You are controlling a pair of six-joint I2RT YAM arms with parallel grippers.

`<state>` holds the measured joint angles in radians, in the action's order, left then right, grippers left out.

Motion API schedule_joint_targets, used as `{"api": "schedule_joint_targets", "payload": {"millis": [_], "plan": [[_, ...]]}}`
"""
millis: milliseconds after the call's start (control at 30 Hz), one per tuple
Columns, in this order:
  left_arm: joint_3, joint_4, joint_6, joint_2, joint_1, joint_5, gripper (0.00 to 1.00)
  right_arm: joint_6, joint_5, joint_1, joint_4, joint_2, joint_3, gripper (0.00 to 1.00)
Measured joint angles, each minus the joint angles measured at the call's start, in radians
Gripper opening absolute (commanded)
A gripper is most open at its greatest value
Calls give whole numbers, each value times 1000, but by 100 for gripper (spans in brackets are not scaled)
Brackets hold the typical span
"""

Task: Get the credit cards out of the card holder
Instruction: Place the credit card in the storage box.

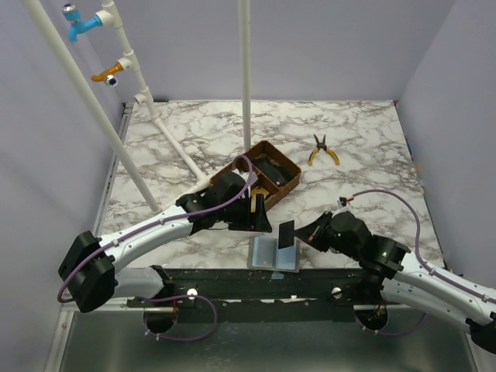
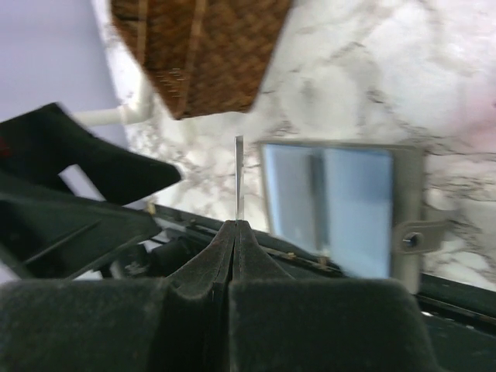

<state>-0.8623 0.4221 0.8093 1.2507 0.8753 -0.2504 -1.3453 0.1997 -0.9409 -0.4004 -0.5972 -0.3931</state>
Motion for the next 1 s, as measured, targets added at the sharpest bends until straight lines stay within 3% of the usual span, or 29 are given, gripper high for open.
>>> {"api": "schedule_joint_targets", "payload": {"millis": [367,767,900,1000], "plan": [[142,-255,107,-82,-88,-236,73,-9,-48,0,85,-2,-80,1],[239,-532,258,-89,-109,-387,65,-53,-108,0,198,-11,-80,1],[272,-615,310,-88,-113,-418,46,-60,-121,0,220,-11,-80,1],[285,-662,343,-87,-115,-434,17,-61,-127,0,227,-11,-80,1]]}}
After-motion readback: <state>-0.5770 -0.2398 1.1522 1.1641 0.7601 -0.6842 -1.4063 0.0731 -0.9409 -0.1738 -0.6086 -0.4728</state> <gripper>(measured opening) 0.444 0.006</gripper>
